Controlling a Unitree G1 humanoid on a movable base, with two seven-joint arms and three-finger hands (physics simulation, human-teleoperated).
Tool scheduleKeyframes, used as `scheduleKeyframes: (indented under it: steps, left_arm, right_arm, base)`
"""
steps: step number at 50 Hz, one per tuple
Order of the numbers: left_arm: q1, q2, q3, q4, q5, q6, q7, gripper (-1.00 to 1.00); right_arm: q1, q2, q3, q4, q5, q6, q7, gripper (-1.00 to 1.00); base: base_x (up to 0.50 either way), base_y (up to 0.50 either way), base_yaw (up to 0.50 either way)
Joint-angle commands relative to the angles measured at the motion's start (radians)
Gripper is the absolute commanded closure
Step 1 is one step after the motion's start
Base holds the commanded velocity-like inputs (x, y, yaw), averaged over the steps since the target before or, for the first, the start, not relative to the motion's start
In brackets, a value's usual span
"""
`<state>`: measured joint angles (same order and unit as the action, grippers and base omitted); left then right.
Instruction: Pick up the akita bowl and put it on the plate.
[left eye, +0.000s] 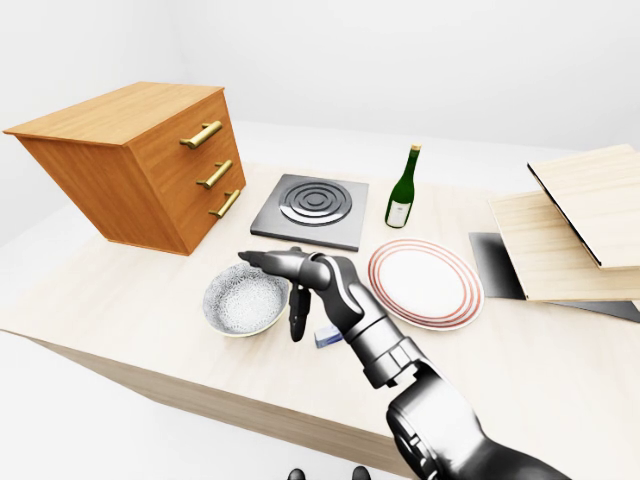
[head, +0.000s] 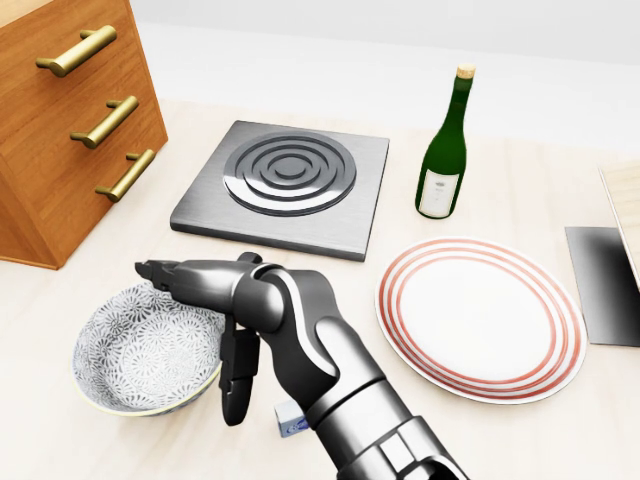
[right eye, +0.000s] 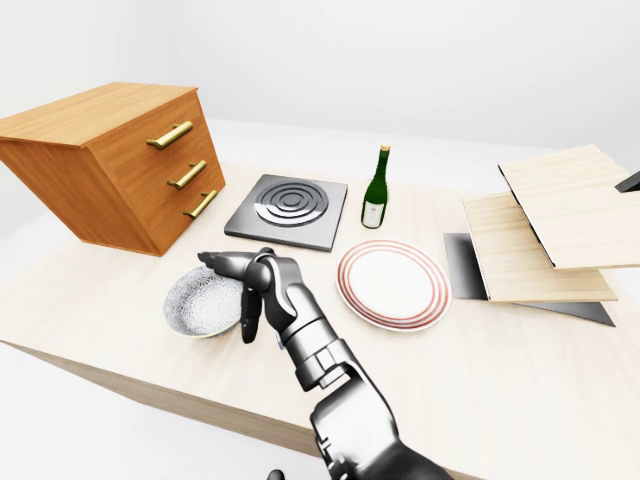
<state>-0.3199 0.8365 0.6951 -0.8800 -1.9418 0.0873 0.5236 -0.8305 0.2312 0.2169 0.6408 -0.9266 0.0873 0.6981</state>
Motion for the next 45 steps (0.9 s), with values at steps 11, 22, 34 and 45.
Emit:
scheduleKeyframes:
  steps: [11, 22, 34, 45]
  left_arm:
    - [0.001, 0.001, 0.003, -0.001, -0.007, 0.000, 0.000, -1.00]
    - [0.003, 0.003, 0.005, -0.001, -0.010, 0.000, 0.000, -1.00]
    - [0.001, 0.004, 0.004, 0.007, -0.010, 0.000, 0.000, -1.00]
    - [-0.004, 0.006, 0.002, 0.015, -0.011, 0.000, 0.000, -1.00]
  right_arm:
    - [-0.046, 0.021, 0.002, 0.028, -0.084, 0.000, 0.000, -1.00]
    - [-0.013, -0.021, -0.004, 0.054, -0.092, 0.000, 0.000, -1.00]
    - [-0.023, -0.009, 0.006, 0.078, -0.171, 0.000, 0.000, -1.00]
    - [-0.037, -0.033, -0.011, 0.067, -0.191, 0.000, 0.000, -1.00]
  base:
    - [0.00, 0.00, 0.00]
    - [0.00, 0.00, 0.00]
    - [0.00, 0.00, 0.00]
    - [0.00, 0.00, 0.00]
